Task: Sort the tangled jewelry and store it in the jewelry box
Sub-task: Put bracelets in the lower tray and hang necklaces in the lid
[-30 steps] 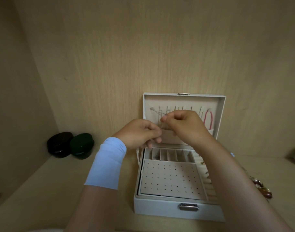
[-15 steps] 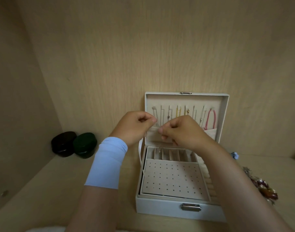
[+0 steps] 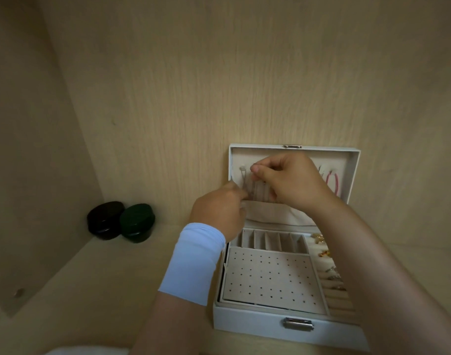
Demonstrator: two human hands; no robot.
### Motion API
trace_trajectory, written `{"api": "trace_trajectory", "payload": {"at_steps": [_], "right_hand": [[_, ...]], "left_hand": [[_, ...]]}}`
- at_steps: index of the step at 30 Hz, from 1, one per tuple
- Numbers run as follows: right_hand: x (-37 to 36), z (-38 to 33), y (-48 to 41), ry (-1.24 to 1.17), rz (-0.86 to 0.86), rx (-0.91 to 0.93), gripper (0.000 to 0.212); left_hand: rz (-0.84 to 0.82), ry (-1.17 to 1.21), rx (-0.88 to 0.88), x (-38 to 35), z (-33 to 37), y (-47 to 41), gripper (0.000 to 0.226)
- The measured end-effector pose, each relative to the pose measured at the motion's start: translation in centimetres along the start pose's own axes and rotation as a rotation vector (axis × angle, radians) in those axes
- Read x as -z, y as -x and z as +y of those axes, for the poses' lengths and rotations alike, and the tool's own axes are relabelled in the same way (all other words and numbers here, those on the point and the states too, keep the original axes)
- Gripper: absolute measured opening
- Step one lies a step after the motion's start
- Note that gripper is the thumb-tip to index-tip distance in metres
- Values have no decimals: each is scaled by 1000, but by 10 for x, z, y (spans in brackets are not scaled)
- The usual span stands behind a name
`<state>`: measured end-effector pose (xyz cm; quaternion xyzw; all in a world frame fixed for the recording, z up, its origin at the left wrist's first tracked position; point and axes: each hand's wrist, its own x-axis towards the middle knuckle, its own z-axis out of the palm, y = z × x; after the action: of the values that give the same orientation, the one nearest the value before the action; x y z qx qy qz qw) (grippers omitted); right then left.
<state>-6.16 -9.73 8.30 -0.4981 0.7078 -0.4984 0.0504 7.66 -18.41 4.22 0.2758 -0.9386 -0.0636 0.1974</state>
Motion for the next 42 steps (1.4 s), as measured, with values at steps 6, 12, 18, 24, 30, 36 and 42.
{"api": "trace_trajectory", "payload": {"at_steps": [6, 12, 18, 24, 30, 36, 42], "right_hand": [[-2, -2, -6, 94, -52, 28, 18], [-12, 1, -6, 192, -115, 51, 21], [-21, 7, -4, 460, -181, 70, 15], [-26, 10, 5, 489, -171, 87, 17], [7, 16, 24, 292, -146, 62, 18], [79, 33, 60, 319, -112, -39, 13], [113, 62, 102, 335, -171, -168, 5]], "left_hand": [[16, -27, 10, -3, 2, -1, 31], [-12, 18, 10, 0, -6, -4, 29], [-19, 66, 37, -2, -13, -6, 30], [-17, 86, 18, 1, -10, -5, 33], [65, 226, 15, 12, 2, -1, 19], [-41, 392, -57, -2, 50, 6, 14], [-312, 296, -195, -33, 103, 23, 33]]}}
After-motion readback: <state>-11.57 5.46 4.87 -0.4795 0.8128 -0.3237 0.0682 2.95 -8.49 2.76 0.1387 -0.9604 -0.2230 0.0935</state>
